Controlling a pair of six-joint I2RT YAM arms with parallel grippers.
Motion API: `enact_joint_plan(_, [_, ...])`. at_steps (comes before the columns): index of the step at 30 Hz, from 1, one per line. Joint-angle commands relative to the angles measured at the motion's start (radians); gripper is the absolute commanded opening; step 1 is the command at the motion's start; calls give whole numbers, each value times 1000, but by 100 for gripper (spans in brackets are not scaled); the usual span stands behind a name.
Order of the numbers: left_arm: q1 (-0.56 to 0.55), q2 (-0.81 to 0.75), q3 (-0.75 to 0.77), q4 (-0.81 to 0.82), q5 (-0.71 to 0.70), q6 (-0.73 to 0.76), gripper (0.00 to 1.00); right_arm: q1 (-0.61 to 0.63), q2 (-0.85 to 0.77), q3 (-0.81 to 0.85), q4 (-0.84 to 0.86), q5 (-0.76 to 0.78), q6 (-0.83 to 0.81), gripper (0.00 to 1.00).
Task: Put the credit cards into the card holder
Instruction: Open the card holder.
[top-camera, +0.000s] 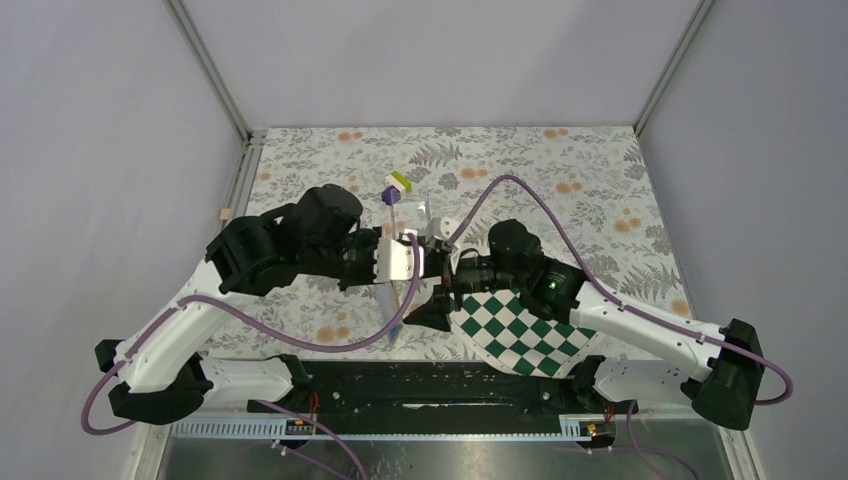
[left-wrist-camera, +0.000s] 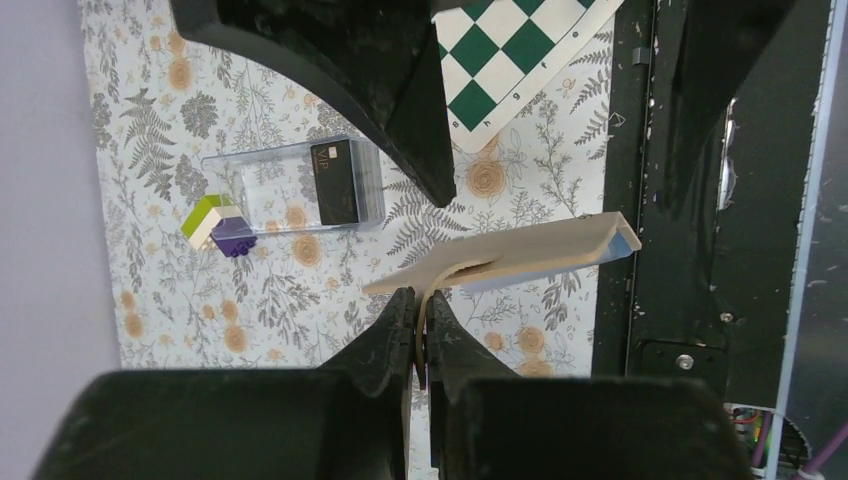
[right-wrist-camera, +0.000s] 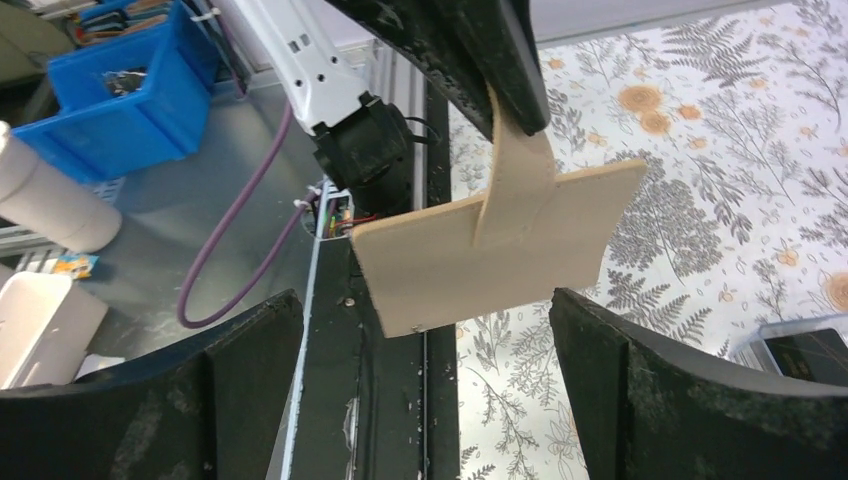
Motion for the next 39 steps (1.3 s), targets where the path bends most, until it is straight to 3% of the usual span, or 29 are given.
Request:
enact_joint_plan(1, [-4, 2, 61, 40, 42, -67, 0, 55, 35, 45, -14, 216, -21, 99])
enact_joint_plan(9, [-3, 11, 79, 40, 25, -149, 0, 122, 65, 62, 1, 357, -10, 99])
enact_joint_plan(15, [-3, 8, 87, 40, 60, -167, 0, 151, 81, 61, -5, 561, 11, 96])
enact_joint_plan(18, [-4, 0, 91, 43, 84, -172, 0, 154, 97, 68, -1, 605, -10, 76])
enact_joint_plan(22, [-4, -26, 69, 79, 89, -212, 0, 153, 110, 102, -29, 589, -33, 13])
enact_joint_plan(23, [-3, -34, 59, 89, 84, -229, 6, 153, 106, 108, -44, 593, -34, 0])
enact_joint_plan(25, [-2, -55, 22, 127, 53, -298, 49, 152, 81, 102, -66, 636, -1, 0])
enact_joint_plan(27, [-2, -87, -40, 186, 29, -388, 76, 151, 38, 71, -72, 692, 24, 0])
enact_joint_plan(28, [-1, -110, -84, 231, 25, -441, 83, 147, 10, 54, -76, 713, 35, 0])
enact_joint_plan(31, [1, -179, -217, 369, 24, -598, 97, 121, -76, 24, -152, 730, 78, 0])
enact_joint_plan(33, [9, -229, -304, 458, -8, -746, 99, 75, -115, 23, -255, 694, 129, 0])
enact_joint_plan(36, [41, -297, -417, 561, -64, -954, 99, -51, -161, 0, -354, 443, 198, 0])
enact_joint_plan(39, [105, -314, -502, 588, 13, -1078, 99, -126, -210, -18, -448, 309, 201, 0])
